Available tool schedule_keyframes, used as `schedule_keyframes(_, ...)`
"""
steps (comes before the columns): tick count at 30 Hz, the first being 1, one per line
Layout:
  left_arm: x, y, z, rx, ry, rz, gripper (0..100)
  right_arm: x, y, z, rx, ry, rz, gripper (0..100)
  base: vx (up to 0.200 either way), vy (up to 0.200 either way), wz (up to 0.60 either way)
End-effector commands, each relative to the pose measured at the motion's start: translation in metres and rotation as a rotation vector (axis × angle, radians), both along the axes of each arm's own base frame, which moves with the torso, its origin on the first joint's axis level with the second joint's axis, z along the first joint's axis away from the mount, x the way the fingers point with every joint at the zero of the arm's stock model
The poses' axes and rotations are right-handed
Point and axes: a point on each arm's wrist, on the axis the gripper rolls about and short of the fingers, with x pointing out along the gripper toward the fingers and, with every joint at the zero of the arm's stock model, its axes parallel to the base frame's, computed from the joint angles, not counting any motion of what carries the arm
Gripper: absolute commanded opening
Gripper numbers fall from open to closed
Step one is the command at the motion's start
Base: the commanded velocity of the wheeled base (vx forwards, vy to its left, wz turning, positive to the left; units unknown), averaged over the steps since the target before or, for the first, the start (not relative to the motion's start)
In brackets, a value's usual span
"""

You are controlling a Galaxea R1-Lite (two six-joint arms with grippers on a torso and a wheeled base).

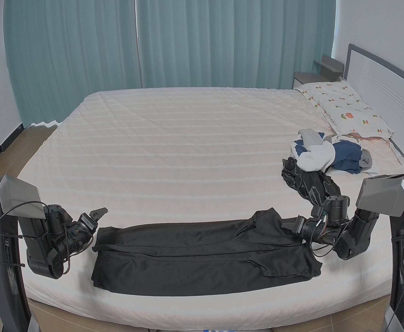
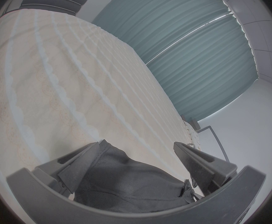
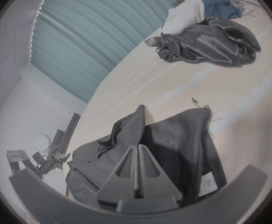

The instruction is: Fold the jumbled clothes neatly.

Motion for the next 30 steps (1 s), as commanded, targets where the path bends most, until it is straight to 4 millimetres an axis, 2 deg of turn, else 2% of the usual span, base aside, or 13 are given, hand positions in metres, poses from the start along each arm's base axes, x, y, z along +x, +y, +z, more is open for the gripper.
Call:
schedule_keyframes(1, 0.001, -0.001, -0.003, 0.003, -0.006, -0.003, 100, -0.015, -0.005, 0.022, 0.006, -0.022, -0.002, 0, 0.000, 0.000, 0.00)
schedule_keyframes(8, 0.000, -0.001, -0.004, 0.002, 0.000, -0.003, 100, -0.043, -0.019, 0.037, 0.028, -0.015, 0.006, 0, 0.000, 0.000, 0.00)
schedule_keyframes(11, 0.000, -0.001, -0.004, 0.002, 0.000, -0.004, 100, -0.054, -0.027, 0.030, 0.025, 0.023, -0.013, 0, 0.000, 0.000, 0.00)
schedule_keyframes(16, -0.001, -0.001, -0.004, 0.002, 0.001, -0.004, 100, -0.061, -0.029, 0.018, -0.005, 0.055, -0.003, 0, 0.000, 0.000, 0.00)
schedule_keyframes(22, 0.000, -0.001, -0.004, 0.002, 0.000, -0.004, 100, -0.062, -0.029, 0.007, -0.033, 0.070, 0.005, 0, 0.000, 0.000, 0.00)
schedule_keyframes(23, -0.001, -0.001, -0.004, 0.002, 0.001, -0.004, 100, -0.061, -0.029, 0.006, -0.035, 0.069, 0.001, 100, 0.000, 0.000, 0.00)
schedule_keyframes(26, -0.001, -0.001, -0.004, 0.003, 0.001, -0.005, 100, -0.056, -0.029, 0.011, -0.037, 0.042, -0.011, 100, 0.000, 0.000, 0.00)
schedule_keyframes(29, -0.001, -0.001, -0.004, 0.003, 0.001, -0.005, 100, -0.045, -0.030, 0.033, -0.030, -0.047, -0.044, 100, 0.000, 0.000, 0.00)
schedule_keyframes(30, -0.001, -0.001, -0.004, 0.003, 0.001, -0.005, 100, -0.045, -0.030, 0.033, -0.030, -0.047, -0.044, 100, 0.000, 0.000, 0.00)
